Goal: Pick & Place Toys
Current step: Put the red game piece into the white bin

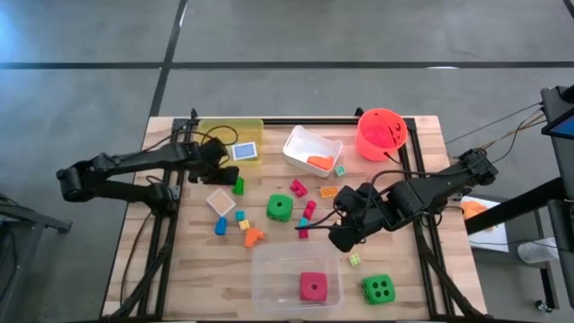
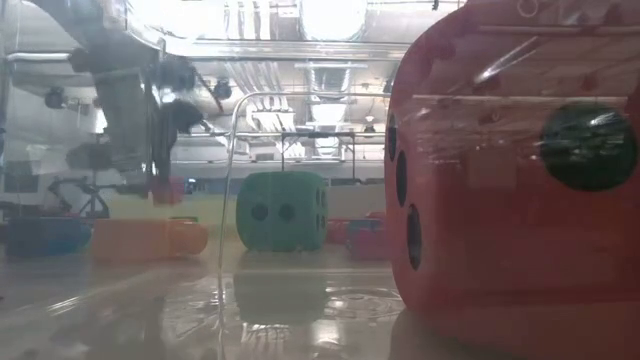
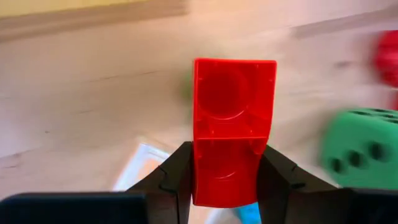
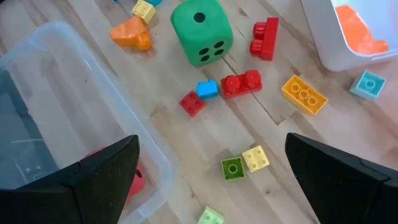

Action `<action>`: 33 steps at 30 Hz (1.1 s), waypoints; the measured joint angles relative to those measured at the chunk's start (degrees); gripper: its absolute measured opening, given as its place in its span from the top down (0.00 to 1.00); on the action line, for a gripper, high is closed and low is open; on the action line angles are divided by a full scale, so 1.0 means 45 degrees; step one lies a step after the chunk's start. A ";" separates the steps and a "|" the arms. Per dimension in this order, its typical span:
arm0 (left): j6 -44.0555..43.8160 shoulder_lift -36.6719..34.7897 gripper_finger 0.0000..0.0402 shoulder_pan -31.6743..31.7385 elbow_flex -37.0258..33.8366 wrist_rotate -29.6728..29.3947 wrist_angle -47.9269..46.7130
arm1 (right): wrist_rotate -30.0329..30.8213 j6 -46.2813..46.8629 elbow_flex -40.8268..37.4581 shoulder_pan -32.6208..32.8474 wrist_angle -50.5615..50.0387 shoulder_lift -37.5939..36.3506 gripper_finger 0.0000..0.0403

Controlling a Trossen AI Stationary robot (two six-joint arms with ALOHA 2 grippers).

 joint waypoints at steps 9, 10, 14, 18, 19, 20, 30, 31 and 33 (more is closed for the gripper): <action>-0.0656 -0.2605 0.71 -0.0627 0.0624 0.2317 0.1644 | 0.0147 -0.1942 -0.0024 -0.1149 0.2147 -0.0005 0.02; -0.0806 -0.2790 0.71 -0.0746 0.0616 0.2695 0.2173 | 0.0197 -0.2443 -0.0045 -0.1308 0.2652 -0.0008 0.02; -0.1616 -0.3137 0.71 -0.1489 0.0595 0.3954 0.4800 | 0.0240 -0.4576 -0.0063 -0.1980 0.4646 -0.0007 0.02; -0.2599 -0.3125 0.72 -0.2655 0.0599 0.4352 0.7758 | 0.0245 -0.7841 -0.0068 -0.2401 0.6774 -0.0010 0.02; -0.2905 -0.3105 0.72 -0.2938 0.0595 0.4327 0.8499 | 0.0239 -0.8700 -0.0073 -0.2461 0.7379 -0.0010 0.02; -0.3152 -0.3049 0.72 -0.3233 0.0567 0.4295 0.9258 | 0.0234 -0.9433 -0.0073 -0.2500 0.7950 -0.0010 0.02; -0.3722 -0.1902 0.72 -0.5515 0.0808 0.3654 1.2701 | -0.2648 -1.2078 -0.0065 -0.3518 1.1773 0.0063 0.02; -0.3722 -0.1656 0.72 -0.5644 0.0903 0.3729 1.3006 | -0.3047 -1.2074 -0.0025 -0.3659 1.1843 0.0091 0.02; -0.3718 -0.1251 0.72 -0.5807 0.1061 0.4019 1.3512 | -0.4002 -1.2073 0.0000 -0.3912 1.1872 0.0126 0.02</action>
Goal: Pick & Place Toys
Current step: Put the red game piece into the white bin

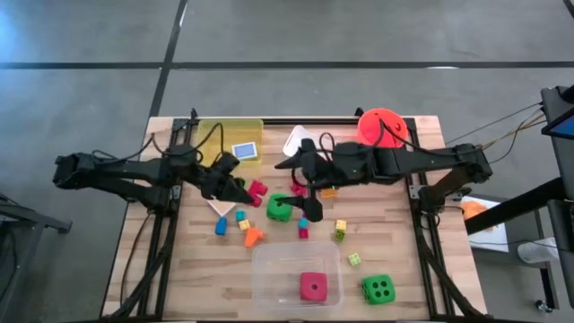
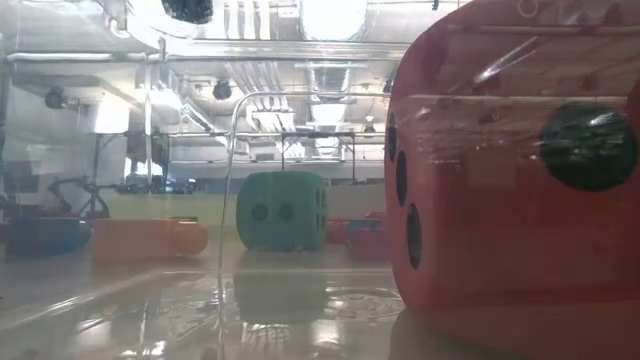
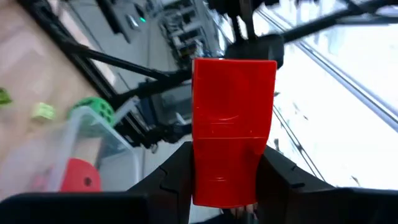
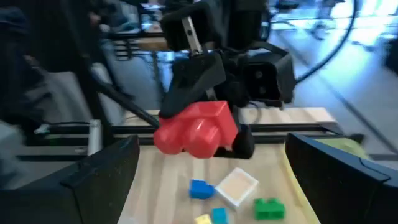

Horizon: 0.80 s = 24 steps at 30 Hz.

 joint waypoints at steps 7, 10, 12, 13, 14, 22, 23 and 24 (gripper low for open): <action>-0.0007 0.1190 0.72 -0.0070 0.0714 0.0795 0.0618 | -0.2007 -0.0517 0.0049 -0.0277 0.0300 0.0331 0.02; -0.0005 0.1713 0.72 -0.0070 0.1116 0.1226 0.0693 | -0.2016 -0.0747 0.0039 -0.0277 0.0312 0.0448 0.02; 0.0002 0.2068 0.72 -0.0070 0.1429 0.1589 0.0708 | -0.2033 -0.0770 0.0061 -0.0277 0.0462 0.0529 0.02; 0.0017 0.2243 0.72 -0.0070 0.1589 0.1792 0.0747 | -0.2094 -0.0816 0.0047 -0.0277 0.0370 0.0529 0.02; 0.0040 0.2386 0.72 -0.0070 0.1719 0.1997 0.0754 | -0.2107 -0.0919 0.0044 -0.0277 0.0351 0.0553 0.02; 0.0237 0.3121 0.72 -0.0070 0.2460 0.2987 0.0949 | -0.2582 -0.1059 0.0044 -0.0260 0.0403 0.0656 0.02; 0.0235 0.3184 0.72 -0.0070 0.2467 0.3074 0.1002 | -0.2588 -0.1058 0.0044 -0.0242 0.0405 0.0656 0.02; 0.0235 0.3225 0.72 -0.0070 0.2467 0.3141 0.1082 | -0.2585 -0.1100 0.0044 -0.0237 0.0408 0.0656 0.02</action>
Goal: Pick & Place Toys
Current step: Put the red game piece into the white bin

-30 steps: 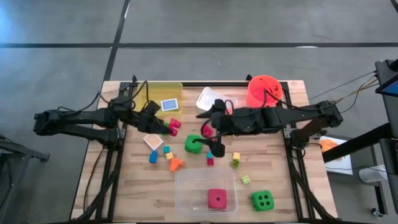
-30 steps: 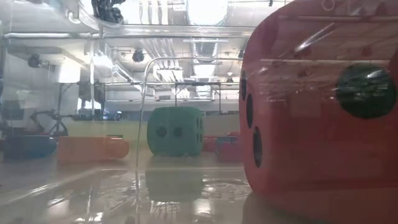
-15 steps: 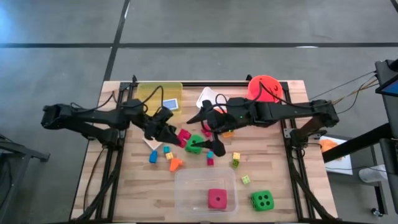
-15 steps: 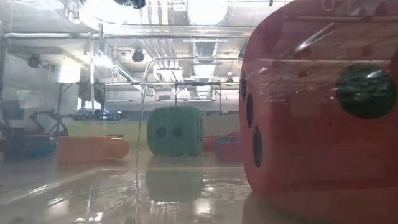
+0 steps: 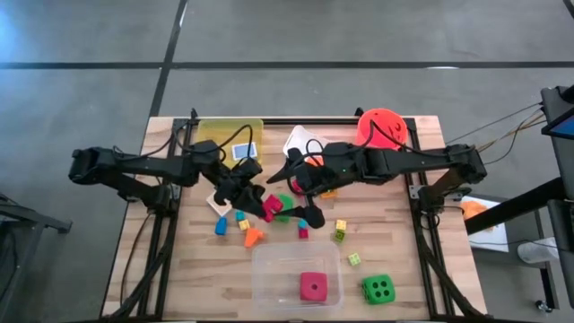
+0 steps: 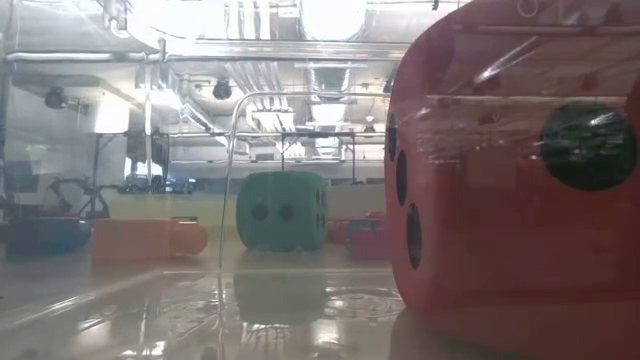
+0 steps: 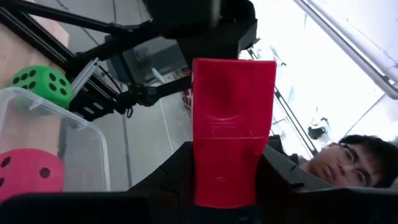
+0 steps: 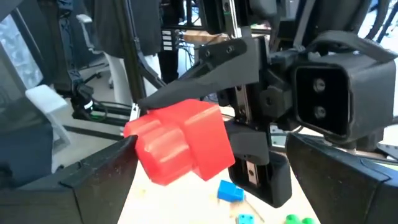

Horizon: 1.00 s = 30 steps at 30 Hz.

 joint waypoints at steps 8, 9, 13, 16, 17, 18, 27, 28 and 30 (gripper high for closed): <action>-0.0195 0.0085 0.72 0.0034 -0.0146 0.0042 -0.0003 | -0.0381 -0.0131 0.0005 0.0089 0.0108 0.0100 0.17; -0.0194 0.0085 0.72 0.0034 -0.0146 0.0048 0.0004 | -0.0475 -0.0126 0.0005 0.0106 0.0102 0.0118 0.22; -0.0190 0.0080 0.72 0.0048 -0.0098 0.0077 0.0002 | -0.0622 0.0075 0.0005 0.0120 0.0107 0.0175 0.41; -0.0340 0.0080 0.72 0.0073 -0.0119 0.0140 0.0068 | -0.0655 0.0086 0.0019 0.0153 0.0227 0.0175 0.51; -0.0342 0.0080 0.72 0.0078 -0.0125 0.0169 0.0075 | -0.0651 0.0044 0.0019 0.0181 0.0251 0.0175 0.54; -0.0335 0.0080 0.72 0.0078 -0.0126 0.0191 0.0085 | -0.0657 -0.0008 0.0019 0.0198 0.0308 0.0175 0.56; -0.0569 0.0058 0.63 0.0087 -0.0107 -0.0111 0.0378 | -0.0553 0.0505 0.0015 0.0397 0.0697 0.0175 0.57; -0.0573 0.0048 0.59 0.0107 -0.0107 -0.0362 0.0409 | -0.0630 0.0734 0.0015 0.0397 0.0716 0.0175 0.57; -0.0579 0.0053 0.50 0.0179 -0.0107 -0.0567 0.0388 | -0.0675 0.1135 0.0007 0.0392 0.0735 0.0175 0.58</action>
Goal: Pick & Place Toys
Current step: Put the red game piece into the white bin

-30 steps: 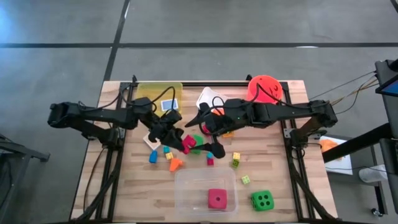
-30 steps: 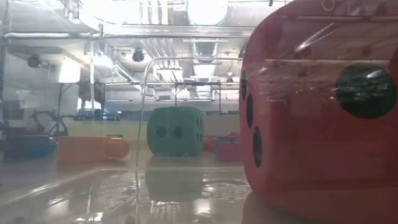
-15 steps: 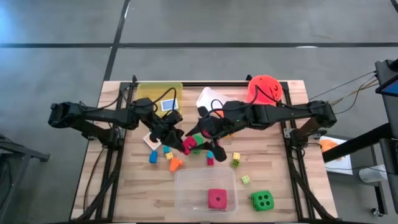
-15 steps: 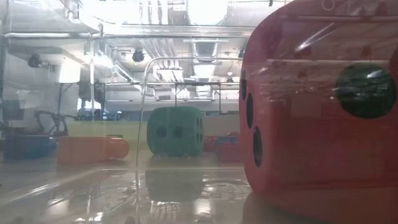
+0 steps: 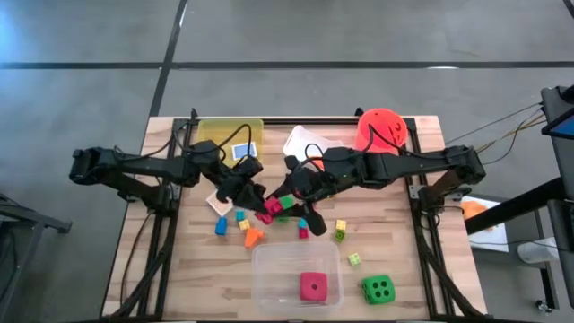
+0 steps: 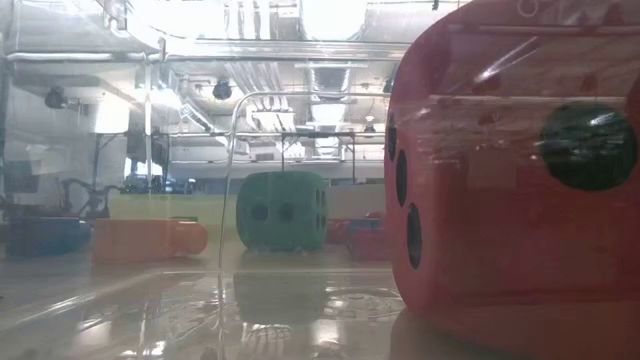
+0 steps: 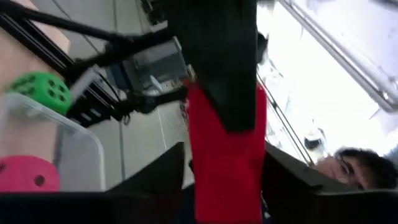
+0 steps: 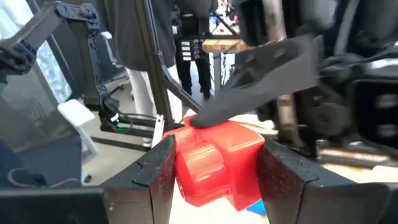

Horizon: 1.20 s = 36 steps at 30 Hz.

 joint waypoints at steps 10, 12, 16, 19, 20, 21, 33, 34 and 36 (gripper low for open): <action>-0.0423 -0.0009 0.17 0.0107 0.0010 -0.0235 -0.0051 | -0.0147 0.1087 -0.0002 -0.0007 -0.0045 0.0000 0.58; -0.0421 -0.0087 0.13 0.0101 0.0006 -0.0187 -0.0065 | -0.0085 0.1491 -0.0002 -0.0033 -0.0140 -0.0030 0.58; -0.0072 -0.0543 0.09 0.0093 0.0001 0.0118 -0.0088 | -0.0078 0.2414 -0.0007 -0.0167 -0.0269 -0.0174 0.58; 0.0342 -0.1150 0.08 0.0098 -0.0015 0.0138 -0.0184 | -0.0094 0.3106 0.0010 -0.0343 -0.0558 -0.0430 0.58; 0.0400 -0.1386 0.08 0.0098 -0.0015 0.0156 -0.0205 | -0.0097 0.3250 0.0011 -0.0393 -0.0830 -0.0563 0.58; 0.0511 -0.1643 0.08 0.0094 -0.0035 0.0136 -0.0239 | -0.0116 0.3376 -0.0001 -0.0433 -0.1001 -0.0620 0.58; 0.2706 -0.4379 0.08 0.0093 -0.0068 -0.2331 -0.9080 | 0.0844 0.5516 -0.0002 -0.2097 -0.2927 -0.1200 0.58; 0.2804 -0.4499 0.08 0.0093 -0.0068 -0.2642 -0.9664 | 0.0986 0.5822 -0.0002 -0.2376 -0.3497 -0.1200 0.58; 0.2896 -0.4822 0.08 0.0093 -0.0068 -0.3339 -1.0847 | 0.1102 0.6305 -0.0004 -0.2956 -0.4558 -0.1121 0.58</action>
